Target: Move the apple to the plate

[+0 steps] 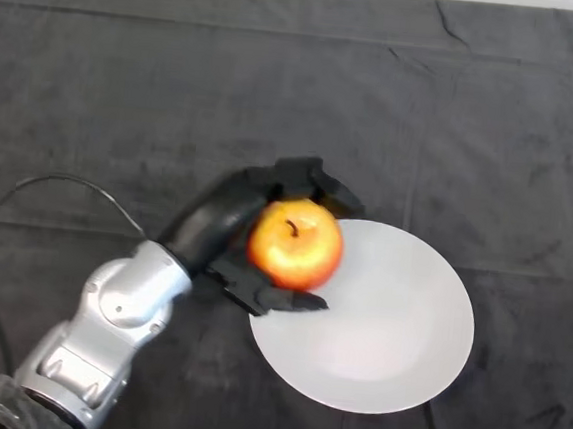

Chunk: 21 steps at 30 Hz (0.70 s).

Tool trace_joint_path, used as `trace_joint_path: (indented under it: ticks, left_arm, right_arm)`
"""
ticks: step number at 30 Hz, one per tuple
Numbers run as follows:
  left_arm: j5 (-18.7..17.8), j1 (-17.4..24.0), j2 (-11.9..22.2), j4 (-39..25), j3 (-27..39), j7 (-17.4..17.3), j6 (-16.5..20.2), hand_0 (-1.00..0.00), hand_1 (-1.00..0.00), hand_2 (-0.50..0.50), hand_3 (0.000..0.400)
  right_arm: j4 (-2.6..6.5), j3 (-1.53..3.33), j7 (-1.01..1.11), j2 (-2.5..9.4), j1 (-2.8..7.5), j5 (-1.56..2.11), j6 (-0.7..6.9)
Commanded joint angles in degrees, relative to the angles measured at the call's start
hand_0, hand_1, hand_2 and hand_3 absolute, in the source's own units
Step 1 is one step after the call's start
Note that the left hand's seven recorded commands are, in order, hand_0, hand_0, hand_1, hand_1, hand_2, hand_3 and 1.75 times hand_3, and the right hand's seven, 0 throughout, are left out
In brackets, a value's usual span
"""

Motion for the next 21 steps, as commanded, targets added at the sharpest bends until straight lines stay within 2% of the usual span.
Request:
trace_joint_path:
  ticks: [1, 8, 21]
  left_arm:
    - [1.1, 1.1, 0.2, -2.7, -1.3, 1.2, -1.2, -1.0, -0.99, 0.0, 0.4]
    - [0.5, 0.3, -0.4, -1.7, -6.1, 3.0, -1.7, -1.0, -0.99, 0.0, 0.4]
    - [-1.3, -1.7, -0.8, 3.1, -12.7, 4.3, -3.6, -1.0, -0.96, -0.02, 0.4]
  right_arm:
    - [-1.53, -0.9, 0.6, -1.29, 1.51, 0.68, 0.86]
    - [-1.59, -0.92, 0.63, -1.29, 1.53, 0.67, 0.91]
    - [-1.51, -0.93, 0.64, -1.29, 1.47, 0.63, 0.93]
